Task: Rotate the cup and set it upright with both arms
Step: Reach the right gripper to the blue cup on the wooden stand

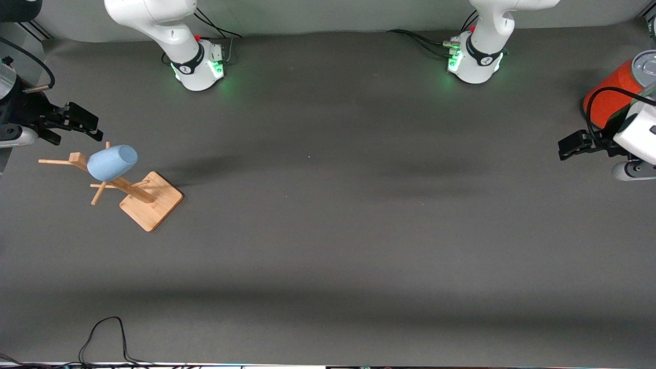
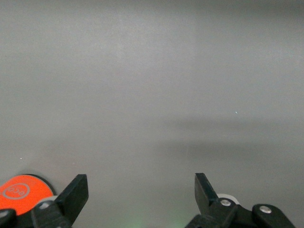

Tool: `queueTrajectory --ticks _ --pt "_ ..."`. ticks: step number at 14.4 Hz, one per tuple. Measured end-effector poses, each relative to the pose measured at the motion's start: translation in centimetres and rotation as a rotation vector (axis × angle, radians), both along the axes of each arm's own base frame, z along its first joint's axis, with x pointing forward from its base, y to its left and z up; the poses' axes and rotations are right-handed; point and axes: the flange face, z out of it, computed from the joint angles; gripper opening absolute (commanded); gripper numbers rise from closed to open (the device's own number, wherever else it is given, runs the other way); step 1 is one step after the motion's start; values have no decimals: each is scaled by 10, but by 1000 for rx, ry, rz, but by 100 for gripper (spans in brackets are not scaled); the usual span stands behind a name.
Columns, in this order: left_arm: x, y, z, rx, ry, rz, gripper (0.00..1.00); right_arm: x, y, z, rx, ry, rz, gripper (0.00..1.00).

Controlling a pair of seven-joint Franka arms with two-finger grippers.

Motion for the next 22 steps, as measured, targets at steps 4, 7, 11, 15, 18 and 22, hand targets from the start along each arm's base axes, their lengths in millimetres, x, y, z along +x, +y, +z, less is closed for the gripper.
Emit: queueTrajectory --ticks 4,7,11,15,18,22 --pt "0 0 0 0 0 0 100 3 -2 -1 -1 0 -3 100" --pt "0 0 0 0 0 0 100 3 -11 3 1 4 -31 100" --pt "0 -1 -1 1 1 -1 100 -4 -59 -9 111 106 -448 100" --pt "0 -1 -1 1 2 -2 100 1 -89 -32 238 253 -960 100" --pt "0 -1 -2 1 3 -2 100 16 -79 -54 266 370 -1237 100" --pt "0 -1 -2 1 4 -2 100 30 -94 -107 207 498 -1393 100"
